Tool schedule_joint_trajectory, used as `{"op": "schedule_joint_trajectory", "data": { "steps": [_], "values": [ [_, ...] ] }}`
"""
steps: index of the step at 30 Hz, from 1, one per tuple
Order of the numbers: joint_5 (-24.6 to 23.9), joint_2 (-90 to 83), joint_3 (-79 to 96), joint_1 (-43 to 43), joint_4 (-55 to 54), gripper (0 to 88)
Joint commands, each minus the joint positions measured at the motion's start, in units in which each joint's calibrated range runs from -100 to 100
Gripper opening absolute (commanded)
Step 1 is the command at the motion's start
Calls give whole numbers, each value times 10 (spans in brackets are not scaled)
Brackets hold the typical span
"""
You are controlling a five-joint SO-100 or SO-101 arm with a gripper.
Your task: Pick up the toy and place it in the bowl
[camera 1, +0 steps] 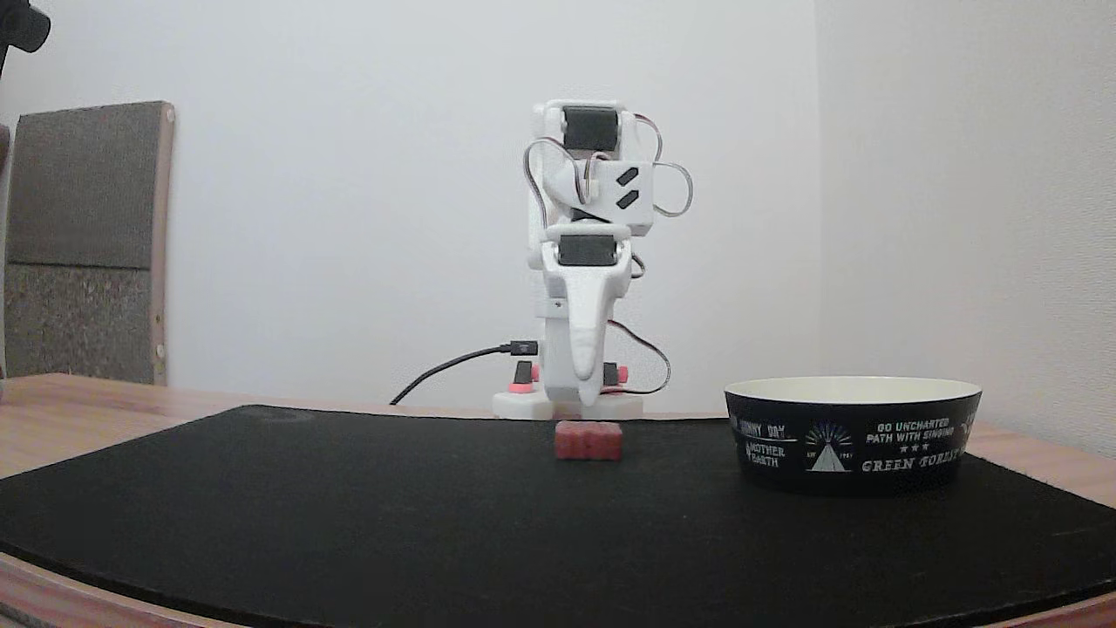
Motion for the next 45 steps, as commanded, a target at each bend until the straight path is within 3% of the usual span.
{"op": "schedule_joint_trajectory", "data": {
  "steps": [1, 22, 27, 31, 41, 45],
  "values": [
    [-15, 63, -69, 1, 8, 406],
    [-19, 290, -174, 7, 1, 405],
    [-22, 305, -185, 3, -7, 405],
    [-55, 306, -199, 1, -8, 405],
    [-54, 306, -199, 1, -9, 403],
    [-51, 306, -197, 1, -21, 317]
  ]
}}
